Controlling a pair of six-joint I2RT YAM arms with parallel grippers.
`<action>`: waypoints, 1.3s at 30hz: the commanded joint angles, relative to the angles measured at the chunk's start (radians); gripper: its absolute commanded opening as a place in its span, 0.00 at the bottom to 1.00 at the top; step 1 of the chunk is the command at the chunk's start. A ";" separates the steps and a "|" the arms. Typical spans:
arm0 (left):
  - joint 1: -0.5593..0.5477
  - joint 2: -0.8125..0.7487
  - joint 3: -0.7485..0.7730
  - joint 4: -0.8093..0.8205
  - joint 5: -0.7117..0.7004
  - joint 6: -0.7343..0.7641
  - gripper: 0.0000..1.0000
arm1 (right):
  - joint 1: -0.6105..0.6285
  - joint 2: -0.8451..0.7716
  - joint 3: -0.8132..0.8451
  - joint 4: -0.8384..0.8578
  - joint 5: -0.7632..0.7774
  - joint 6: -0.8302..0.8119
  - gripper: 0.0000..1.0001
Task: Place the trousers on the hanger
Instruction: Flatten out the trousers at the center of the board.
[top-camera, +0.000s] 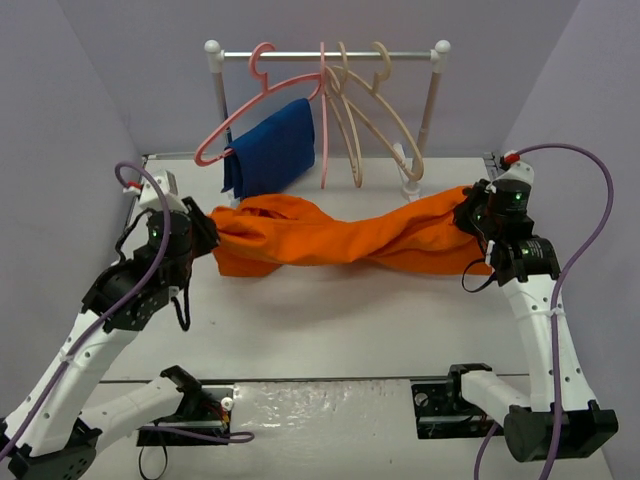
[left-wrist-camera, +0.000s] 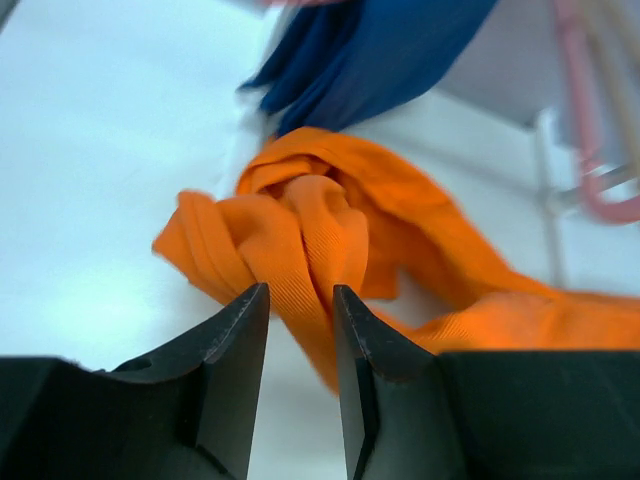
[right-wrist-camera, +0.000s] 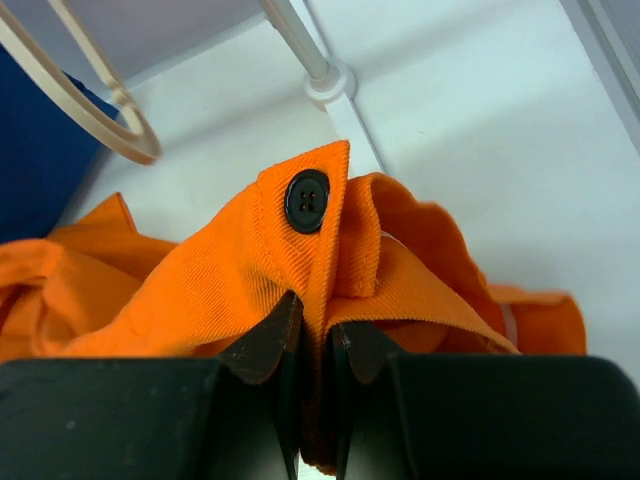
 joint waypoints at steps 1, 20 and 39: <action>0.002 -0.015 -0.231 -0.156 0.014 -0.069 0.30 | -0.002 -0.052 -0.087 0.021 0.105 -0.009 0.00; 0.401 0.011 -0.529 0.244 0.272 -0.079 0.77 | -0.008 -0.104 -0.171 0.016 0.151 0.016 0.00; 0.574 0.179 -0.716 0.558 0.492 -0.183 0.52 | -0.007 -0.130 -0.234 0.061 0.085 0.023 0.00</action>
